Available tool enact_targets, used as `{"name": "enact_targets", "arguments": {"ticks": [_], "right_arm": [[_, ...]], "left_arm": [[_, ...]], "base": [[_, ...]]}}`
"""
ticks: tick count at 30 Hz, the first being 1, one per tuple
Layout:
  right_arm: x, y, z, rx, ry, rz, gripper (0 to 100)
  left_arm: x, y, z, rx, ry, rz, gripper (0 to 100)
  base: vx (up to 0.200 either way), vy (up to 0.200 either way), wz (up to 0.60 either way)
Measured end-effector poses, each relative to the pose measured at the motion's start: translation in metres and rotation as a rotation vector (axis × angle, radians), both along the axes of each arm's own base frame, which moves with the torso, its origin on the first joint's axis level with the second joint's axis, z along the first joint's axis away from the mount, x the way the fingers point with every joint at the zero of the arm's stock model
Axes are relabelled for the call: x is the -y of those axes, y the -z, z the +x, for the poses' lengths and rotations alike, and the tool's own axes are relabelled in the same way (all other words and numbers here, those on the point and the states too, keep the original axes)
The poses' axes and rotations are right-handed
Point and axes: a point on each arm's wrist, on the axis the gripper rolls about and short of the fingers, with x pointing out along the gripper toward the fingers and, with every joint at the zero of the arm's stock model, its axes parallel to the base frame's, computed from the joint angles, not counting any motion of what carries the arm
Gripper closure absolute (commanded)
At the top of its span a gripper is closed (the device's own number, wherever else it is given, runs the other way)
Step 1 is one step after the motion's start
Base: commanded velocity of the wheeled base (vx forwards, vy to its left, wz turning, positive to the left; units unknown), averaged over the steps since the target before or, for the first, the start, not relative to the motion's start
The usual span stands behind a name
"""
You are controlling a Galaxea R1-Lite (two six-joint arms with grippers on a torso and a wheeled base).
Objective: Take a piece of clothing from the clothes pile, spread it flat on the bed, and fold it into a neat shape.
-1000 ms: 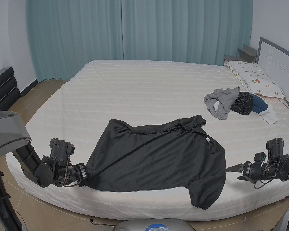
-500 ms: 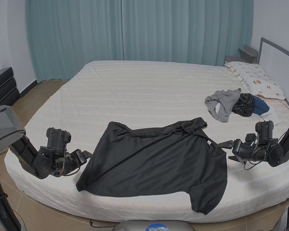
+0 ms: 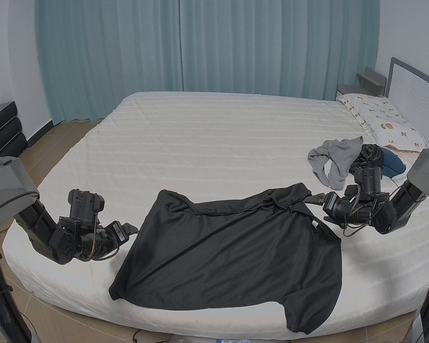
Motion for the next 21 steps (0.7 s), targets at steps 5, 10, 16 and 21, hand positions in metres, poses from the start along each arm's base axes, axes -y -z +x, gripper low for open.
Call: {"name": "enact_targets", "arguments": {"ticks": [5,10,16,21], "right_arm": [[-0.011,0.004,0.018,-0.035,0.007,0.005,0],[-0.016,0.007,0.037,-0.062,0.054,0.042,0],[-0.023,0.015,0.06,-0.074,0.117,0.047,0],[-0.026,0.021,0.076,-0.055,0.131,0.043,0]], "left_arm": [[0.0,-0.001,0.002,0.004,-0.001,-0.005,0],[-0.002,0.0,0.002,-0.002,-0.004,-0.005,0],[-0.004,0.004,0.002,-0.018,-0.007,-0.008,0],[-0.005,0.006,0.001,-0.024,-0.006,-0.01,0]], "base": [[0.0,0.0,0.0],[0.0,0.16,0.0],[0.0,0.2,0.0],[0.0,0.08,0.0]]}}
